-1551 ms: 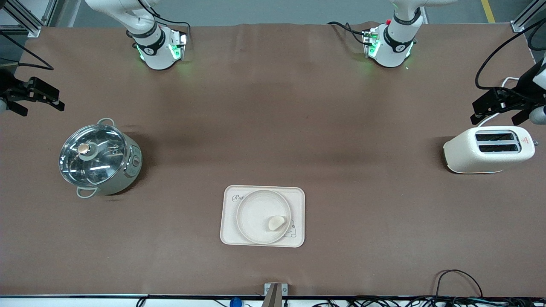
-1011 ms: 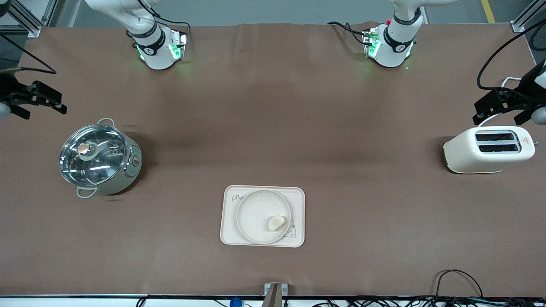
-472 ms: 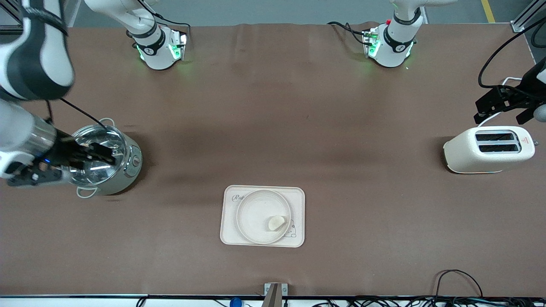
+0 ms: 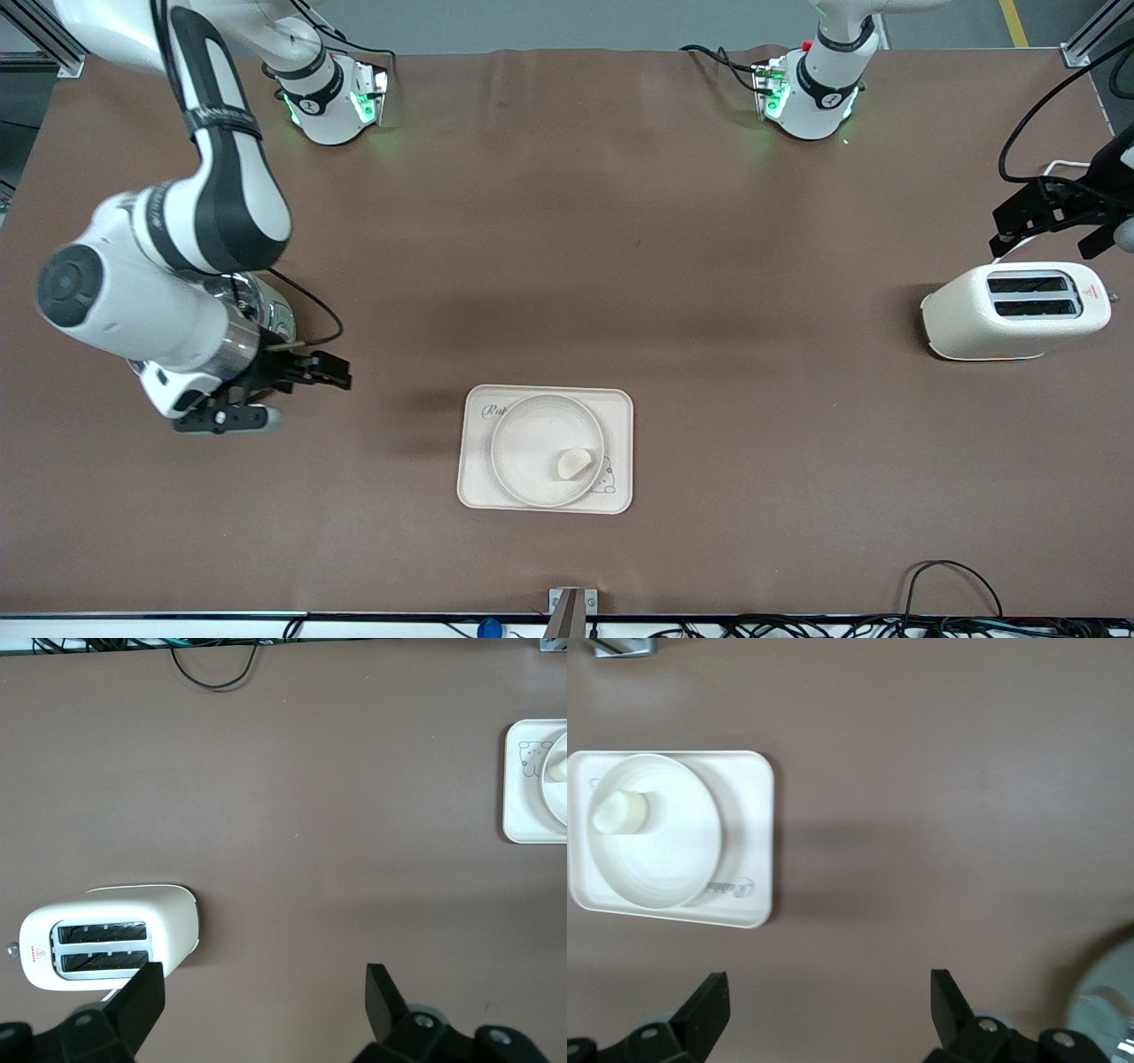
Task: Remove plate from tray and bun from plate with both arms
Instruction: 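Swing the right gripper over to the plate on the white tray, then lower the right gripper and grasp the white plate's rim, then lift the plate off the tray with the right gripper, then hold the plate with the right gripper while the left gripper reaches the bun, then lower the plate and release it while the left gripper grasps the bun, then lift the bun with the left gripper while the right gripper withdraws, then carry the bun beside the toaster and open the left gripper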
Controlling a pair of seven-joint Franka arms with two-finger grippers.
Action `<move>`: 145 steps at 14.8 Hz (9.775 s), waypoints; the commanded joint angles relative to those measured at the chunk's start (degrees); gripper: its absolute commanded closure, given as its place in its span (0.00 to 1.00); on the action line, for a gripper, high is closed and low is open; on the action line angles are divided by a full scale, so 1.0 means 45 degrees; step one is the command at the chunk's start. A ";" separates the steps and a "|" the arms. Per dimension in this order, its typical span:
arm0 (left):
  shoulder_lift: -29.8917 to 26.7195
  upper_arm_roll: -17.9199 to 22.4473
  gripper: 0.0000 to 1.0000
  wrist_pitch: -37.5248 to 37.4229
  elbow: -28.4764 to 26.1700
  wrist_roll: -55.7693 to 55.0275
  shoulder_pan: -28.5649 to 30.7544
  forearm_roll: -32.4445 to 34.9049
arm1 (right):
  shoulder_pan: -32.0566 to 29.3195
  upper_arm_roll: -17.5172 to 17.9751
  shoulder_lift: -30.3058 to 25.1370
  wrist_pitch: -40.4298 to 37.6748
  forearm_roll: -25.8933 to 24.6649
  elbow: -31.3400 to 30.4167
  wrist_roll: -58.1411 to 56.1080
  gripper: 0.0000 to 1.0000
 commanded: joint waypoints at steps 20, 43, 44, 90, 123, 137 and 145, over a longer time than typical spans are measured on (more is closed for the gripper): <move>0.0253 -0.0006 0.00 -0.0345 0.0355 0.0248 0.0061 0.0067 | 0.0717 0.2260 0.5972 0.4790 0.3304 0.3015 0.1245 0.51; 0.0312 -0.0006 0.00 -0.0345 0.0355 0.0209 0.0061 0.0086 | 0.0210 0.2494 0.6638 0.4869 0.4007 0.3191 0.1225 0.96; 0.0312 -0.0006 0.00 -0.0345 0.0355 0.0209 0.0061 0.0086 | 0.0190 0.2494 0.6600 0.4850 0.4007 0.3191 0.1148 0.97; 0.6891 -0.0396 0.00 0.5139 -0.0426 -1.1449 -0.8258 -0.0929 | 0.2321 0.2358 0.0936 0.5228 0.3813 -0.4762 -0.2720 0.00; 0.6269 -0.0396 1.00 0.4382 -0.1128 -0.5802 -0.5163 -0.0402 | -0.3130 0.1108 -0.6778 -0.5912 -0.3551 -0.1690 -0.2350 0.00; 0.8105 -0.0377 0.00 0.6687 -0.1698 -0.0103 -0.1442 -0.0207 | -0.3560 0.0815 -0.7522 -0.5932 -0.4313 -0.2044 -0.2017 0.00; 0.6800 -0.0337 0.00 0.6530 -0.0388 -0.0123 -0.0879 -0.0383 | -0.3326 0.0483 -0.7444 -0.5951 -0.4137 -0.1888 -0.2173 0.00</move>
